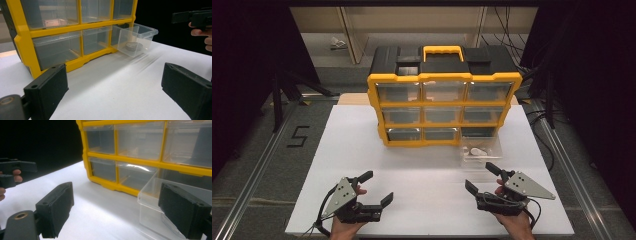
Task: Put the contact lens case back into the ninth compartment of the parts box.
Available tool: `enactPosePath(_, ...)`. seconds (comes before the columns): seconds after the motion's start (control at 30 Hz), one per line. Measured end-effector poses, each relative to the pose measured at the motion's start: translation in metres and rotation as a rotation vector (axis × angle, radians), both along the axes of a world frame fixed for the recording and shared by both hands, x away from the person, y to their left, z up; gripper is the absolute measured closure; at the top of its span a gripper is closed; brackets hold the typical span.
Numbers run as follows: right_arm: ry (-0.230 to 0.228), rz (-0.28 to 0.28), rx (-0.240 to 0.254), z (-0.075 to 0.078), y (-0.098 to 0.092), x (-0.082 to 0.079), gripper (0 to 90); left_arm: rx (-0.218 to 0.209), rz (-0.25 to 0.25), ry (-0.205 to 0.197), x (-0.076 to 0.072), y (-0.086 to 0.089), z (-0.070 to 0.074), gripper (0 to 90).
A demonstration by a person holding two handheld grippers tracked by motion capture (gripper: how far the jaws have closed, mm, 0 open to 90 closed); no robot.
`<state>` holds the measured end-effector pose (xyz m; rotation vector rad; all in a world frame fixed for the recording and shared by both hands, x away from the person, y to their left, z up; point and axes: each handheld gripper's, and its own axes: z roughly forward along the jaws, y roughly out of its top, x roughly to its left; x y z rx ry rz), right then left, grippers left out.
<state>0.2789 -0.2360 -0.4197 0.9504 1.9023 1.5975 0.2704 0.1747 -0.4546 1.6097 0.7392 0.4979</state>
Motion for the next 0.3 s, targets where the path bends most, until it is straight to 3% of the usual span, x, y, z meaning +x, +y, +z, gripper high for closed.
enactPosePath(0.3, 0.000, 0.000, -0.001, -0.0017, 0.0005, 0.0006, 13.9, 0.001, -0.001, 0.002, 0.0001, 0.0000, 0.0000, 6.4)
